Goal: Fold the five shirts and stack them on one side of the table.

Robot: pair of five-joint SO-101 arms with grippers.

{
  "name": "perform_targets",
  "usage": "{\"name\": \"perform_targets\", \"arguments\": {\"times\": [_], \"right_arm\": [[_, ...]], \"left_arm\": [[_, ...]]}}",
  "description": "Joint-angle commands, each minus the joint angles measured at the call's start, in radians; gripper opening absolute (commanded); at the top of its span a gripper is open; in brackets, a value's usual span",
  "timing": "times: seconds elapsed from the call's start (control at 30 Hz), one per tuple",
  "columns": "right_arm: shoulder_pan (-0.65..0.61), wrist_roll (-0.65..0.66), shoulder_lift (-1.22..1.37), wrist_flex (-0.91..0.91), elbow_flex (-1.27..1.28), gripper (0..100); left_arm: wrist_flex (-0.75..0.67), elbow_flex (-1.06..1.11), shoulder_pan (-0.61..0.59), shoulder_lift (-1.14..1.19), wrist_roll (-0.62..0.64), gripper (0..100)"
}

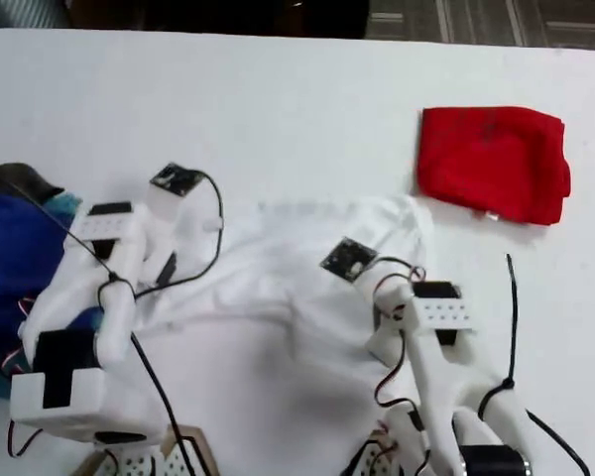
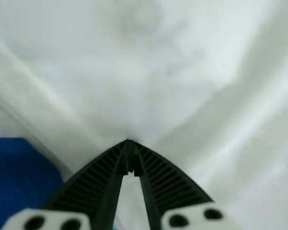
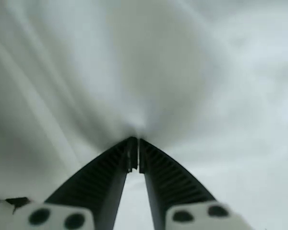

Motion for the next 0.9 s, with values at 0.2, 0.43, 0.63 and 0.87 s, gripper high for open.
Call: {"name": "perform_targets", "arguments": {"times": [0.2,0.43,0.63,0.87], "right_arm": [[0.211,0.198,-0.021,0.024,0.02,1.9],[0.209,0.187,-0.157,0.179,-0.103,1.9],[0.097,0.014,-0.355,0.171,-0.104,1.9],[-0.142,-0.133,-0.332,0.054,-0.003,1.9]], "left_arm": [[-0.083,-0.005,-0.086,-0.021,0.002,3],[0.02,-0.036,-0.084,-0.031,0.009,3],[0.213,-0.059,-0.032,-0.087,0.003,3],[0.058,0.24,0.041,-0.39,0.0,3]]}}
